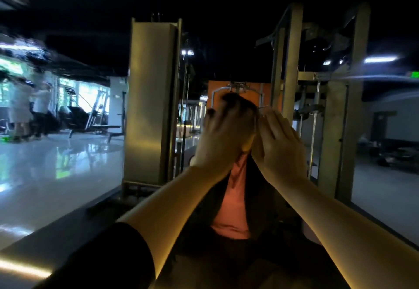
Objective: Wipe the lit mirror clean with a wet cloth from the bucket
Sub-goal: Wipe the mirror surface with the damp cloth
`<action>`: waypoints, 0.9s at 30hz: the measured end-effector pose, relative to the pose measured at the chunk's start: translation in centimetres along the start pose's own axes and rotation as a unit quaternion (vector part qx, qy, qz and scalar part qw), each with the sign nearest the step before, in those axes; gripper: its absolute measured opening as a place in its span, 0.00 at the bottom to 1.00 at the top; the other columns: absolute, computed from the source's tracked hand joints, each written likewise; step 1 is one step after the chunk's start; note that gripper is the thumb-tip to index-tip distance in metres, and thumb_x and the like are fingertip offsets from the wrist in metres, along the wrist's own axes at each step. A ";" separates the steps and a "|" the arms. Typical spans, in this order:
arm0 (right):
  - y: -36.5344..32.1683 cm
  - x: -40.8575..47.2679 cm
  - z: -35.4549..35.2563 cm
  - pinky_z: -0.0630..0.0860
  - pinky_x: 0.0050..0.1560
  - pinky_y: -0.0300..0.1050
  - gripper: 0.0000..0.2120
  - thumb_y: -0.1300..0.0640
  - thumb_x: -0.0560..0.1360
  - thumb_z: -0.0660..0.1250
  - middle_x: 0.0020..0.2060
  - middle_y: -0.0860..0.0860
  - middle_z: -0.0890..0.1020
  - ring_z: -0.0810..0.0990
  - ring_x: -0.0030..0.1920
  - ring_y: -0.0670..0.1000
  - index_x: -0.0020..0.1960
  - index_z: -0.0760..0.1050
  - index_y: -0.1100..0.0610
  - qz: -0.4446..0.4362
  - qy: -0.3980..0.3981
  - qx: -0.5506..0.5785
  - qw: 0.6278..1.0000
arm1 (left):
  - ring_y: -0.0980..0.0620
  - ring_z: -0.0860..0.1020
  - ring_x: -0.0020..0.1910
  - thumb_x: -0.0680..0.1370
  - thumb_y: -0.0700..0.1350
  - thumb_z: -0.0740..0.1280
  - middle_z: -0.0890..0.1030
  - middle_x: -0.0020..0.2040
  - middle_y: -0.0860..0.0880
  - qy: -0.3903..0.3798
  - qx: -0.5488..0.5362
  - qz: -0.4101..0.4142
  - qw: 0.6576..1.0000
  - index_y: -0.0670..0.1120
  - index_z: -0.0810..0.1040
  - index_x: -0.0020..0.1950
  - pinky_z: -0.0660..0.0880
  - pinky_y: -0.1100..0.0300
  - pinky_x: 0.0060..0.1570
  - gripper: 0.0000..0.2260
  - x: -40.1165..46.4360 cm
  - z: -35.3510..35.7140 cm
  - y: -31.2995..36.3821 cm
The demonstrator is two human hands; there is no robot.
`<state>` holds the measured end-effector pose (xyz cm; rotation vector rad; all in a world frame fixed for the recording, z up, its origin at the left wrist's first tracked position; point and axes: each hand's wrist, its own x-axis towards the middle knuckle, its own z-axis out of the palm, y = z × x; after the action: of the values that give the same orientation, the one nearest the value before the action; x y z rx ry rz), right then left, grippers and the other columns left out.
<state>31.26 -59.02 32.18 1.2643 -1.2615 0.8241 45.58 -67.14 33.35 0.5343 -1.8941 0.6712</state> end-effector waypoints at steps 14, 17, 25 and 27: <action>1.5 1.2 -1.8 0.75 0.64 0.54 0.21 0.57 0.80 0.60 0.70 0.58 0.73 0.70 0.72 0.57 0.71 0.71 0.61 -0.051 -0.044 -0.009 0.998 | 0.41 0.49 0.78 0.80 0.58 0.50 0.57 0.79 0.45 -0.053 0.014 0.117 0.992 0.52 0.47 0.79 0.54 0.39 0.74 0.29 1.1 -0.3 -2.0; 3.4 2.4 -2.7 0.71 0.64 0.54 0.22 0.53 0.79 0.58 0.68 0.59 0.75 0.73 0.67 0.58 0.68 0.74 0.61 -0.097 -0.033 -0.062 0.993 | 0.40 0.49 0.79 0.80 0.61 0.50 0.55 0.80 0.44 -0.022 0.015 -0.020 0.999 0.53 0.48 0.80 0.56 0.35 0.73 0.31 2.9 -1.7 -6.4; 5.5 3.5 -1.9 0.71 0.66 0.57 0.20 0.53 0.82 0.57 0.70 0.60 0.73 0.68 0.73 0.58 0.68 0.74 0.62 -0.051 0.002 -0.015 0.999 | 0.40 0.50 0.79 0.80 0.59 0.49 0.56 0.80 0.44 0.002 0.023 0.024 0.999 0.51 0.52 0.80 0.49 0.40 0.75 0.29 4.7 -0.3 0.9; 6.0 3.5 -1.8 0.73 0.63 0.57 0.18 0.55 0.82 0.58 0.69 0.60 0.74 0.70 0.72 0.58 0.67 0.75 0.62 -0.057 0.014 -0.008 0.998 | 0.41 0.53 0.78 0.80 0.60 0.50 0.60 0.79 0.45 -0.031 0.051 0.134 0.989 0.51 0.53 0.80 0.54 0.41 0.75 0.29 4.4 -0.4 -0.2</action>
<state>26.58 -56.87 37.12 1.2955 -1.1601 0.7466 44.23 -67.32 37.60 0.3701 -2.0174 0.9415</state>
